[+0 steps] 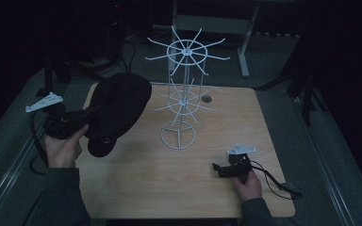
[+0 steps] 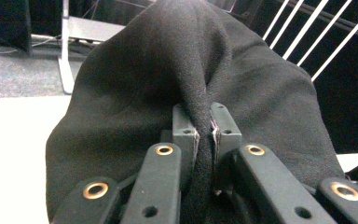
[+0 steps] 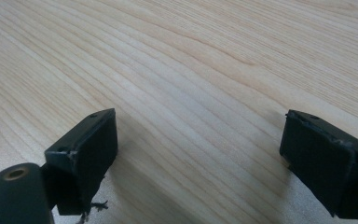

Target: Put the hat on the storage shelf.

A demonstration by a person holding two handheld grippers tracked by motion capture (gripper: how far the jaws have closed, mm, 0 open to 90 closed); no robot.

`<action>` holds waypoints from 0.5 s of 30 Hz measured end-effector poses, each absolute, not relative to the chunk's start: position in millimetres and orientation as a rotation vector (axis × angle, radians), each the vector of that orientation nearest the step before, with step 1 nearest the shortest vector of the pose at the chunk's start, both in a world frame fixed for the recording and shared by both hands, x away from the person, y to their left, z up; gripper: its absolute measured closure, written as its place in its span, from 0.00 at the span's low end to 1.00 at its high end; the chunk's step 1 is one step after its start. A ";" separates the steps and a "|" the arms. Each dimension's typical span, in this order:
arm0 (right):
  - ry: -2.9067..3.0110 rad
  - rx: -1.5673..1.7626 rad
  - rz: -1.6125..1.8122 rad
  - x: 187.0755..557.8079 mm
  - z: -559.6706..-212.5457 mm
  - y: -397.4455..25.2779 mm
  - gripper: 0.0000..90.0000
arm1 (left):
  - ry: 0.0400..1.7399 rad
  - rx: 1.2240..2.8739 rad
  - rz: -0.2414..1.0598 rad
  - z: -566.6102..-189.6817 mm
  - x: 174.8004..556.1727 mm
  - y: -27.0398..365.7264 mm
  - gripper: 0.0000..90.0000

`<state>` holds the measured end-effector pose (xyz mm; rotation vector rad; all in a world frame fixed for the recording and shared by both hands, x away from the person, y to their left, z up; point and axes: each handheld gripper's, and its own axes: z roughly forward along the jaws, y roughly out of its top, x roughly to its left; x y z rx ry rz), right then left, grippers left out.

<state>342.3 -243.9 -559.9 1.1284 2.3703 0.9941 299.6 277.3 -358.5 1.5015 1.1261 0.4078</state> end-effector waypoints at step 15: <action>2.370 1.128 0.994 342.3 -559.9 -244.0 0.12 | 1.105 1.466 0.406 -351.2 296.8 279.1 0.94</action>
